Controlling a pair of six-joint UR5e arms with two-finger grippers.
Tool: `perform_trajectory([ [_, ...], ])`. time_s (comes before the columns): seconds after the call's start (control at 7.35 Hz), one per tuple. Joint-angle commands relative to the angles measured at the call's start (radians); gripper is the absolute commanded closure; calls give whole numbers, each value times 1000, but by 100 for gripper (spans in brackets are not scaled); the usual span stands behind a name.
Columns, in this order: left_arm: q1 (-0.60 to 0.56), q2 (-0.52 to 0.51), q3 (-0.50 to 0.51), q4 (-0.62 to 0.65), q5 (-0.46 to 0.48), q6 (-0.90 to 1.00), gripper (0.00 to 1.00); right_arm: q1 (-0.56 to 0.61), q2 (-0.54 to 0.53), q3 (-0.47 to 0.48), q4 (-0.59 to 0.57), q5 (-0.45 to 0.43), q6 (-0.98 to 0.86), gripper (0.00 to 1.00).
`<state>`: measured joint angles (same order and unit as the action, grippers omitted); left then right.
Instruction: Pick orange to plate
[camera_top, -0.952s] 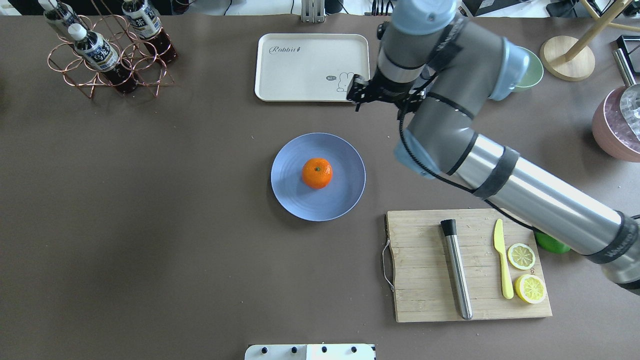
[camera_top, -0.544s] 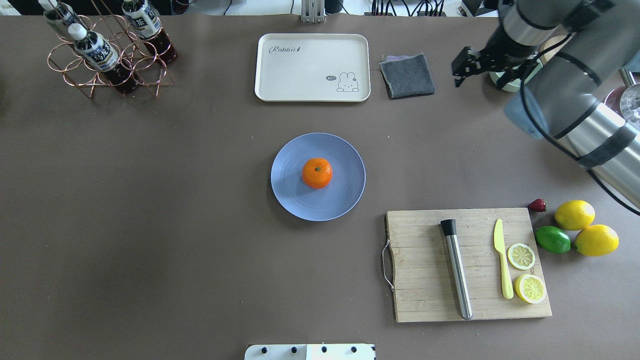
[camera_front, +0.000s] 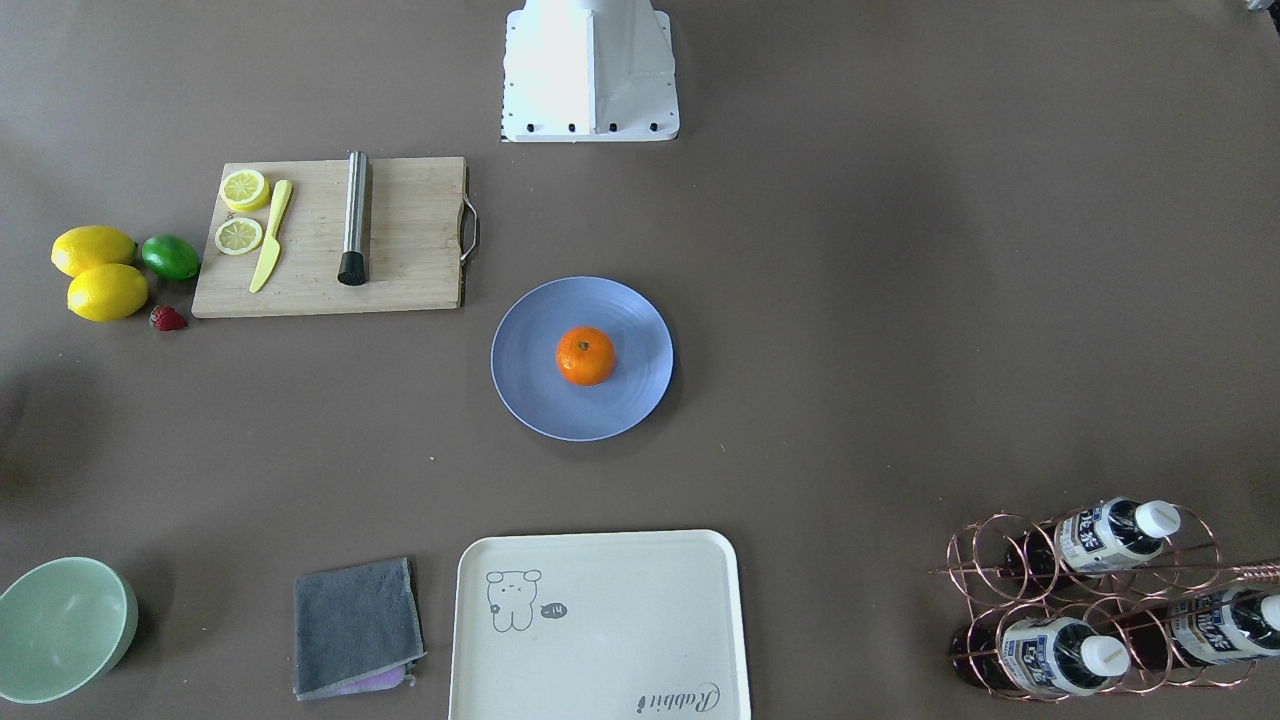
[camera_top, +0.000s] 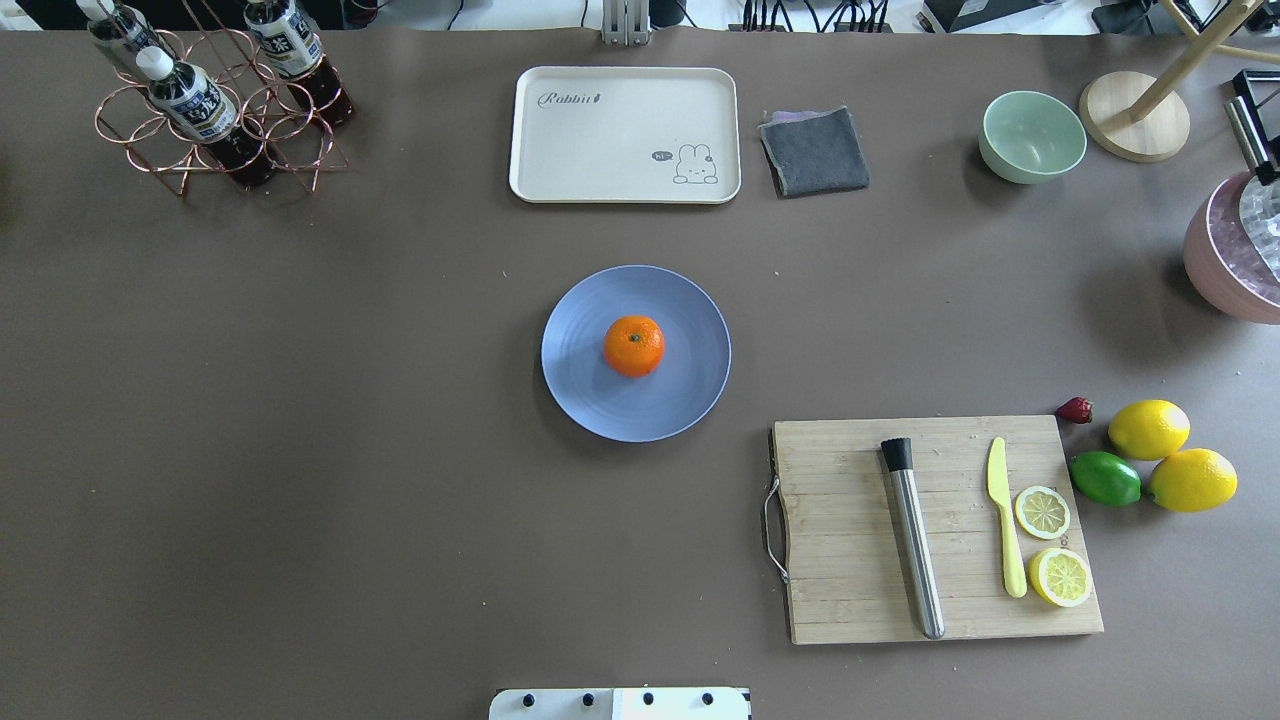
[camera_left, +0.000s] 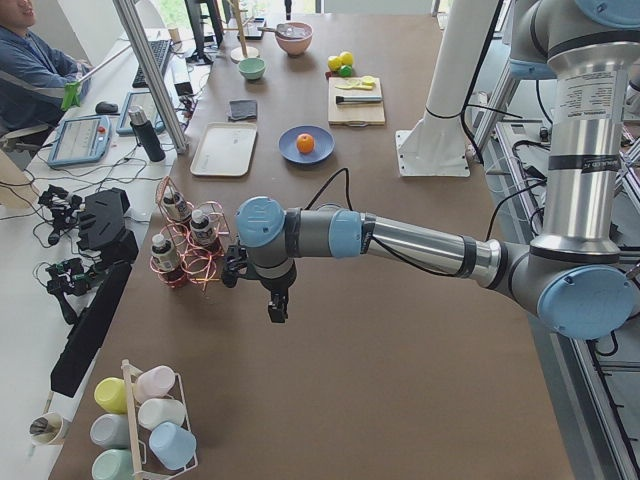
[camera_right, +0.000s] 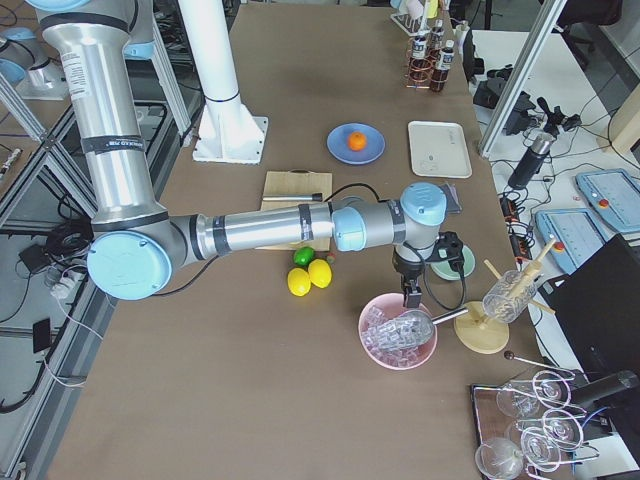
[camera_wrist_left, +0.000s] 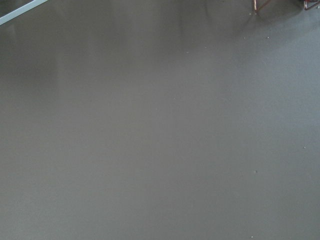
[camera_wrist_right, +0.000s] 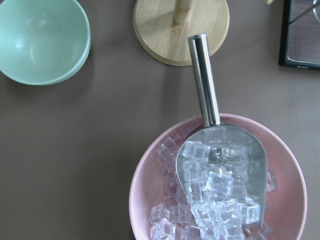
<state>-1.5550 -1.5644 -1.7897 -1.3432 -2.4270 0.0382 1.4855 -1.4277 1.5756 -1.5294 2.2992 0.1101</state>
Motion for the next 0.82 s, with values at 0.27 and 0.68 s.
perform_trajectory([
  [0.27, 0, 0, 15, 3, 5, -3, 2, 32, -181, 113, 9, -14, -9, 0],
  [0.68, -2, 1, 23, 4, 3, -3, 2, 30, -195, 109, 12, -14, -9, 0],
])
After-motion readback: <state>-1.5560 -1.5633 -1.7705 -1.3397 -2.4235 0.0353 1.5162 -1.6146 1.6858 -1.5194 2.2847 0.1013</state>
